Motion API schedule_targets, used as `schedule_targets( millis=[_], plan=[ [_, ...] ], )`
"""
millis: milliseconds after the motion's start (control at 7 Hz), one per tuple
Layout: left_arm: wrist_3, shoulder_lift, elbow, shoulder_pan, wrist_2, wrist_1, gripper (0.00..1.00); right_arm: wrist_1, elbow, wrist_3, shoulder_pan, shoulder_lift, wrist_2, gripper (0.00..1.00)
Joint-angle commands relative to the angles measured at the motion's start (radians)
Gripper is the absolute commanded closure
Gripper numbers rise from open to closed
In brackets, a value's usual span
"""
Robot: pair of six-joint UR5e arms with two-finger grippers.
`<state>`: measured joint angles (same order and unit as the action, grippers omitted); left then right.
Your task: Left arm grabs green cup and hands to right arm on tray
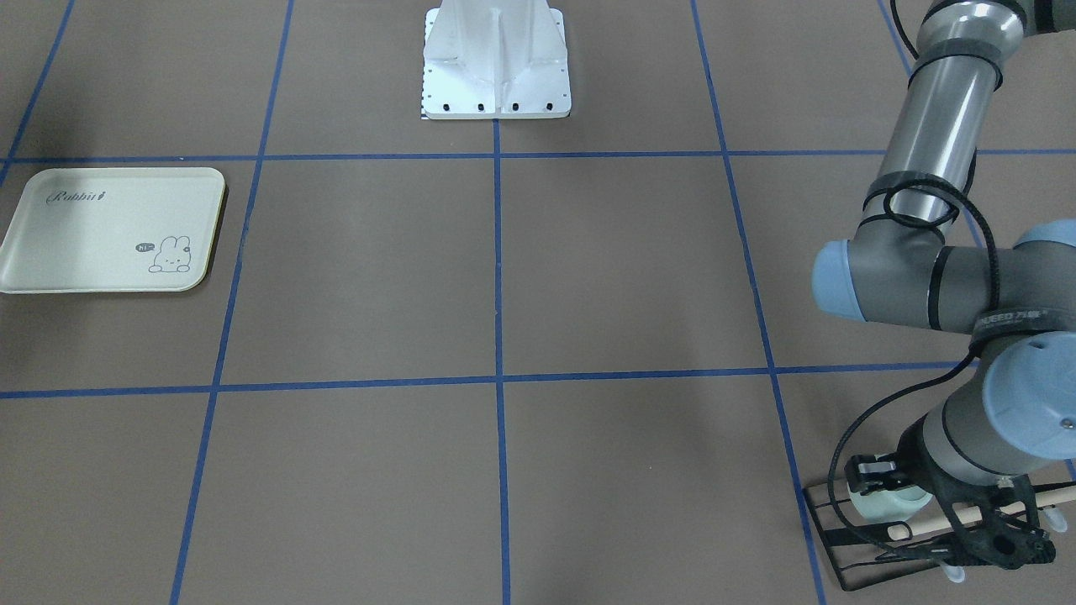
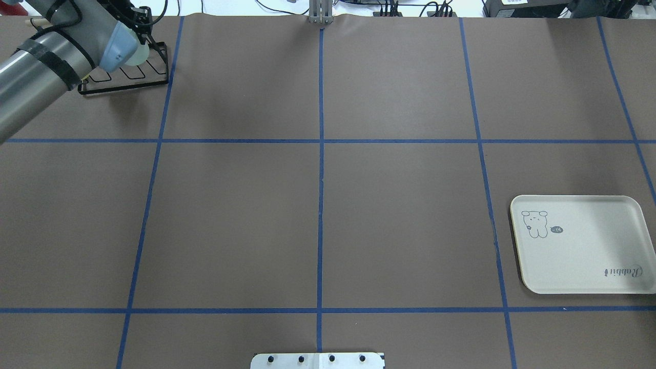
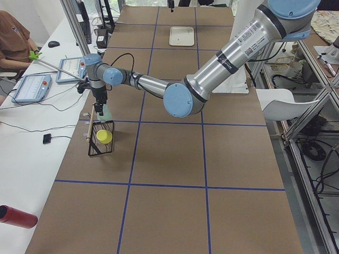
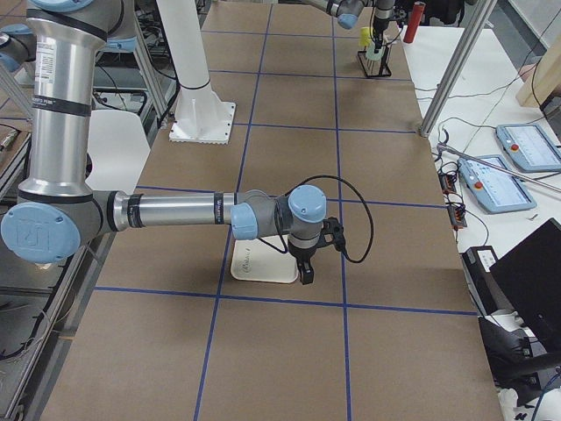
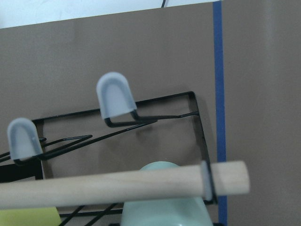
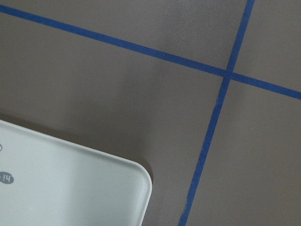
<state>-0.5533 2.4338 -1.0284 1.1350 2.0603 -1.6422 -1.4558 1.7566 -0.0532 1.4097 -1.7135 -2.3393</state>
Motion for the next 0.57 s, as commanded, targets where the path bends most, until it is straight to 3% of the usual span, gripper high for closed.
schedule_targets(
  millis=[0,286,429],
  plan=[
    [0.009,0.001,-0.233,0.034,-0.002,0.248,1.0,-0.002,0.0,-0.001,-0.003,0.005,0.002,0.0],
    [-0.011,0.008,-0.417,0.026,0.0,0.425,1.0,-0.002,-0.002,0.031,-0.024,0.046,-0.005,0.0],
    [-0.117,0.005,-0.537,-0.009,0.032,0.464,1.0,0.0,-0.002,0.105,-0.067,0.089,-0.011,0.0]
  ],
)
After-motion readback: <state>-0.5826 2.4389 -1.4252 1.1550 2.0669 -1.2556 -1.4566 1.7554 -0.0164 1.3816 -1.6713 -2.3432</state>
